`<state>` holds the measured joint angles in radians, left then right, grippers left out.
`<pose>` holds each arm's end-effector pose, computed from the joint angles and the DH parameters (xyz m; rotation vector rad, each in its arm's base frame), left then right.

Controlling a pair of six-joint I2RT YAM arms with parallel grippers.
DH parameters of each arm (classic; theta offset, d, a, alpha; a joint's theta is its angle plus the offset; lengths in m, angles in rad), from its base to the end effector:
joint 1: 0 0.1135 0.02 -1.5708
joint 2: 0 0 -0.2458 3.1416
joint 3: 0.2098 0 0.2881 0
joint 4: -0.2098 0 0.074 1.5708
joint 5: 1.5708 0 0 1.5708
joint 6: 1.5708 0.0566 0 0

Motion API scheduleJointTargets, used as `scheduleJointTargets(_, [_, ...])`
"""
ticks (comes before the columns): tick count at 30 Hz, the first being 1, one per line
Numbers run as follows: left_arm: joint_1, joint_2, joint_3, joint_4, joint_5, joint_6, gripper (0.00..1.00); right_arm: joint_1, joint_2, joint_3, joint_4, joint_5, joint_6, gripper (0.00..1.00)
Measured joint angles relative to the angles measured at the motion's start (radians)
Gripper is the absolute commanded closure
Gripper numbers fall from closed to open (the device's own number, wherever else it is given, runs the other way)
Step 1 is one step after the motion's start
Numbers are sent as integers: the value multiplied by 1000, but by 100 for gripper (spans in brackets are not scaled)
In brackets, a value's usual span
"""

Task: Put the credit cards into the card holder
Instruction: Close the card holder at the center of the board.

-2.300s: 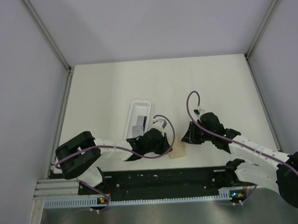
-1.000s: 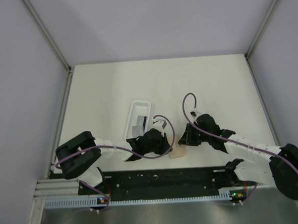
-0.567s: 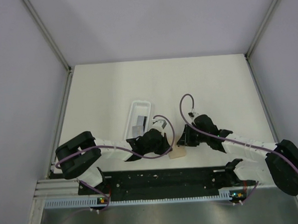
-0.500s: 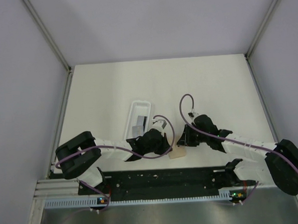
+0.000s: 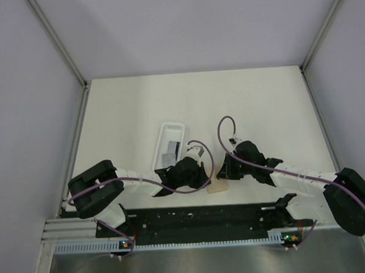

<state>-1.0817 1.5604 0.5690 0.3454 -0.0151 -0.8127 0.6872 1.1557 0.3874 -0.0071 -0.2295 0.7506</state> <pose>0.1540 -0.2876 0.0777 0.3151 2.3962 -0.9672 0.1908 0.1732 0.0954 -0.0423 2.5357 0.9205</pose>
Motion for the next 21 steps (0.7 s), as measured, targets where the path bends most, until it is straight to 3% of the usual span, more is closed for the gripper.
scheduleJointTargets(8, [0, 0, 0, 0, 0, 0, 100, 8, 0, 2, -2, 23, -8, 85])
scheduleJointTargets(21, [0, 0, 0, 0, 0, 0, 100, 11, -129, 47, -119, 100, -41, 85])
